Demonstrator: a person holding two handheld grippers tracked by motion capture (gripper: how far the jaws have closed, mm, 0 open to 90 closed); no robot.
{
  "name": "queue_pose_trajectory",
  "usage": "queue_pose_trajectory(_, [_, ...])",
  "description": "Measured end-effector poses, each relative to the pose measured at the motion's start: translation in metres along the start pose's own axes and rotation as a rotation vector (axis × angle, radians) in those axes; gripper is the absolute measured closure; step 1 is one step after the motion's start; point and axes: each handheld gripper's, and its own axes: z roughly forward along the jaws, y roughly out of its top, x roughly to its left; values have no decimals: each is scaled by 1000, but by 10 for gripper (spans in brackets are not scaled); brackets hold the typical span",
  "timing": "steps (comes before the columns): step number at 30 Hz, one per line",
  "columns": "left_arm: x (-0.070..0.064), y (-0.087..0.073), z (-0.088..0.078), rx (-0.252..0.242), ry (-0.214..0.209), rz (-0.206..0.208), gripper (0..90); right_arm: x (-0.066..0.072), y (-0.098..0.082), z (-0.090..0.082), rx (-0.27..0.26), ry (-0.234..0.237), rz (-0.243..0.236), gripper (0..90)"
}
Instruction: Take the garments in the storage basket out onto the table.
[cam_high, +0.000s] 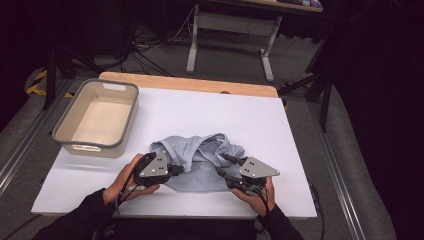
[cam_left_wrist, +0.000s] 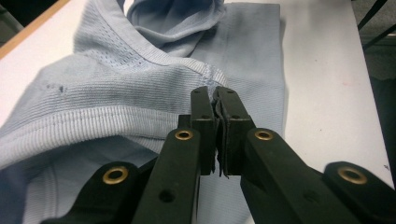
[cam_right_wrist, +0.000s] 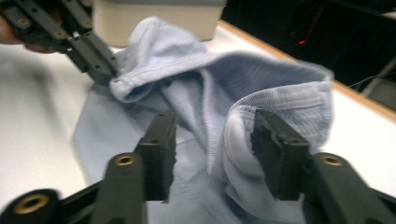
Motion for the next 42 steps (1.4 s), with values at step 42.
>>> queue_pose_trajectory(42, [7,-9,-18,-32,29,-57,860,-38,16,14,68,185,148,598])
